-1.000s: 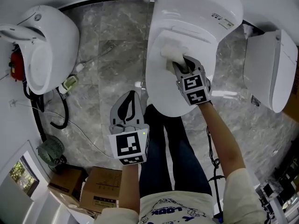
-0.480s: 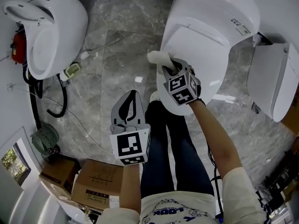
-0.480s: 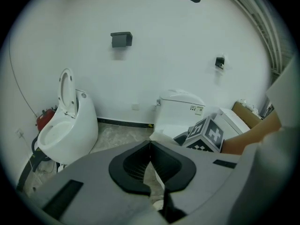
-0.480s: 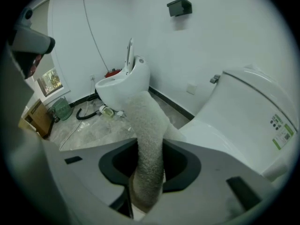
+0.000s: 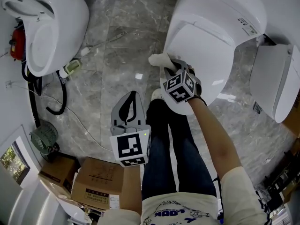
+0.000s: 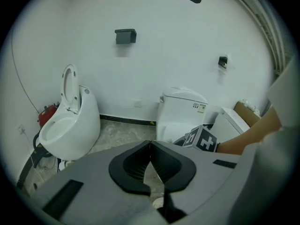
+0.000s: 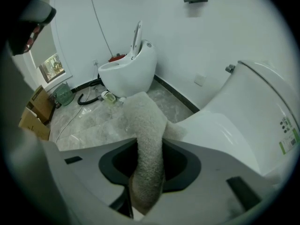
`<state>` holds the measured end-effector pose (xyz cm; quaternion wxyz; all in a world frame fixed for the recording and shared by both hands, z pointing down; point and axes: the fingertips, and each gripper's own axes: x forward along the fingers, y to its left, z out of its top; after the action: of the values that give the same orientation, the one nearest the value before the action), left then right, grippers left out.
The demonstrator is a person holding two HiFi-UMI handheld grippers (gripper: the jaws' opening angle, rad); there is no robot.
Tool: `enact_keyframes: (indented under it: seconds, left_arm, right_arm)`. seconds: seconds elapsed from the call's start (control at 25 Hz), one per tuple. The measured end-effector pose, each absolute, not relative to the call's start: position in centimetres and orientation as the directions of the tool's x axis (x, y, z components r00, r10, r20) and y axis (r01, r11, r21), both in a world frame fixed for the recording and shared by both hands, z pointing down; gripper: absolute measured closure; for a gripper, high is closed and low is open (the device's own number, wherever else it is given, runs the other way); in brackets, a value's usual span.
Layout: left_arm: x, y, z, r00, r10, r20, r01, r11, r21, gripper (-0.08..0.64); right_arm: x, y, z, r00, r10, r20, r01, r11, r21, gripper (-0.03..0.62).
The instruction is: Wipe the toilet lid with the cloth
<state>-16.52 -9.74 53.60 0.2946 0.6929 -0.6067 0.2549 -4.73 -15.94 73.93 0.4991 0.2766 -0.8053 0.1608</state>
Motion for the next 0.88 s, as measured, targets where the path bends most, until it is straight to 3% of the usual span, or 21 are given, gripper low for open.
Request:
enact_keyframes:
  seconds: [0.44, 0.88]
  left_arm:
    - [-15.7, -10.2, 53.8, 0.154, -0.683, 0.715, -0.988, -0.113, 0.104, 0.555]
    - [-11.9, -11.1, 53.5, 0.207, -0.671, 0.712, -0.976, -0.186, 0.109, 0.555]
  right_arm:
    - [-3.5, -15.2, 73.9, -0.341, -0.293, 0.893, -0.539, 0.839, 0.069, 0.474]
    - [1.8, -14.1, 73.4, -0.329, -0.31, 0.892, -0.616, 0.787, 0.047, 0.473]
